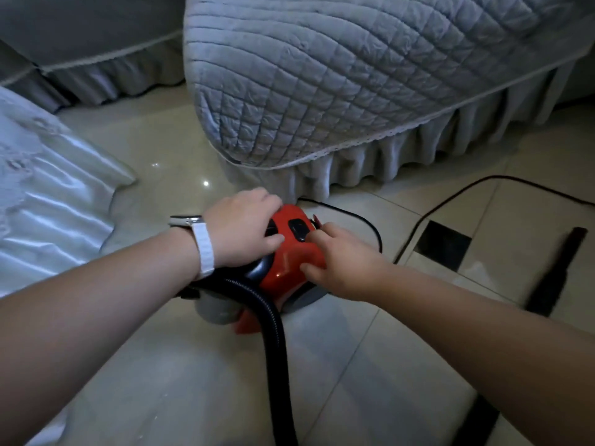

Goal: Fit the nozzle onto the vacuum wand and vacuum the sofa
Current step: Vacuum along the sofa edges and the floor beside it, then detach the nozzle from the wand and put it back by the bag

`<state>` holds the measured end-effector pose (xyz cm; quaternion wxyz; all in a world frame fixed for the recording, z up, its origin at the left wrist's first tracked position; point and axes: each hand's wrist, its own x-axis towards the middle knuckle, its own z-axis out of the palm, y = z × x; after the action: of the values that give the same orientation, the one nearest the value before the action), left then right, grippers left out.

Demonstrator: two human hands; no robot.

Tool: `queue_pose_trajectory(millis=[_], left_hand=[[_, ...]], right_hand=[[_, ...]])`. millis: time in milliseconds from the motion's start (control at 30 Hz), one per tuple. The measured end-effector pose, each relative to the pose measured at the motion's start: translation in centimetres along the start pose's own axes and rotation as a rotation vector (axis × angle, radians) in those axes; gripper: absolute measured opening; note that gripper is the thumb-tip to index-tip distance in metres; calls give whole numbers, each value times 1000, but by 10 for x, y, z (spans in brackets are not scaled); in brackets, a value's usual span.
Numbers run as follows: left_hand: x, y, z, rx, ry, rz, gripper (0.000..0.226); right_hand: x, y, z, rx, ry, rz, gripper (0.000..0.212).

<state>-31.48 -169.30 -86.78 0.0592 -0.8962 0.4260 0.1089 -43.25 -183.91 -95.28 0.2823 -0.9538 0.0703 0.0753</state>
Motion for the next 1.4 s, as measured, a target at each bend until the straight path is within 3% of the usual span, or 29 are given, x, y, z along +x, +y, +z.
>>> queue_pose_trajectory(millis=[233, 367, 533, 1033, 1200, 1400], left_hand=[[-10, -29, 24, -30, -3, -67, 39], [-1, -37, 29, -145, 45, -94, 35], [9, -38, 46, -150, -36, -119, 35], [8, -31, 49, -107, 50, -130, 29], [5, -31, 50, -120, 50, -133, 28], [8, -31, 45, -116, 44, -149, 31]], right_hand=[[30, -2, 21, -25, -121, 72, 91], [42, 2, 24, 2, -162, 105, 103], [50, 7, 21, -3, -196, 93, 110], [49, 9, 19, -39, -207, 98, 110], [39, 6, 25, 72, -130, 113, 100], [28, 5, 11, 1, -107, 80, 71]])
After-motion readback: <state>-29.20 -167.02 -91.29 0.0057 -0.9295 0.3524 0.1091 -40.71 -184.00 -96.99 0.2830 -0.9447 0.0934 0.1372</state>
